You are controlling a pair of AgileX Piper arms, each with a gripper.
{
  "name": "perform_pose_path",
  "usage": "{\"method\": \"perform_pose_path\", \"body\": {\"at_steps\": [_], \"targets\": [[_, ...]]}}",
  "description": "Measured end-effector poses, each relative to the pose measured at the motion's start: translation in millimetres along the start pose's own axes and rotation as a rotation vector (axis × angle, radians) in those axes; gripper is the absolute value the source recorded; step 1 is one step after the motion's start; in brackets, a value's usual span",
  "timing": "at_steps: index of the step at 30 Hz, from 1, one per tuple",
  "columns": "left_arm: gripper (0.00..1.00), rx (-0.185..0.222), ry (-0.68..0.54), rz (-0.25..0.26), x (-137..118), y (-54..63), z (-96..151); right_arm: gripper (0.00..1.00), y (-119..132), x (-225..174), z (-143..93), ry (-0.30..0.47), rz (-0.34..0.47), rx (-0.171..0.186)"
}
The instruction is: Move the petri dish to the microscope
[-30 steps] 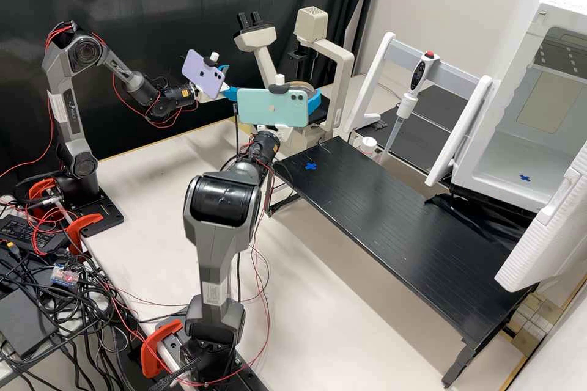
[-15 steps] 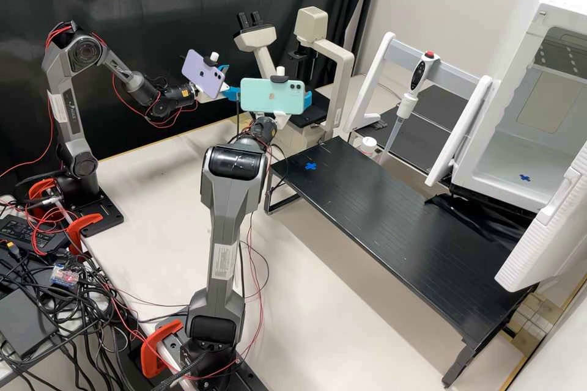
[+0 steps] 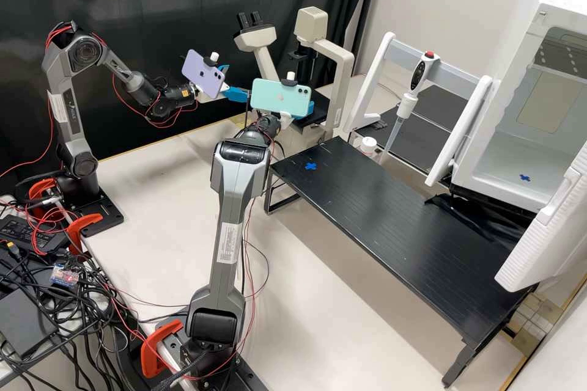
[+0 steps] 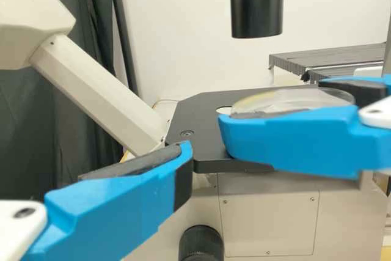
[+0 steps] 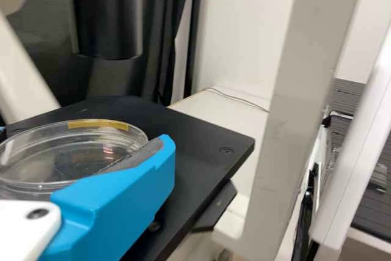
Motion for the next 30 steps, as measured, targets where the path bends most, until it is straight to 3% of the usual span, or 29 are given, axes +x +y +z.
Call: {"method": "perform_pose_path", "body": {"at_steps": [3, 14, 15, 20, 21, 30], "targets": [[1.00, 0.000, 0.000, 0.000, 0.0, 0.0, 0.0, 0.00, 0.0, 10.5, 0.3, -0.009, 0.014, -0.009], [1.00, 0.000, 0.000, 0.000, 0.0, 0.0, 0.0, 0.00, -5.5, 37.5, 3.7, -0.061, -0.015, 0.010], [1.00, 0.000, 0.000, 0.000, 0.0, 0.0, 0.0, 1.00, -5.8, 38.6, 2.6, -0.060, -0.022, 0.012], [1.00, 0.000, 0.000, 0.000, 0.0, 0.0, 0.0, 1.00, -2.2, 46.6, 1.7, -0.052, -0.032, 0.002], [1.00, 0.000, 0.000, 0.000, 0.0, 0.0, 0.0, 1.00, -2.6, 48.7, 3.3, -0.054, -0.037, -0.013], [1.00, 0.000, 0.000, 0.000, 0.0, 0.0, 0.0, 1.00, -6.7, 55.0, 8.6, -0.075, -0.058, -0.015]]}}
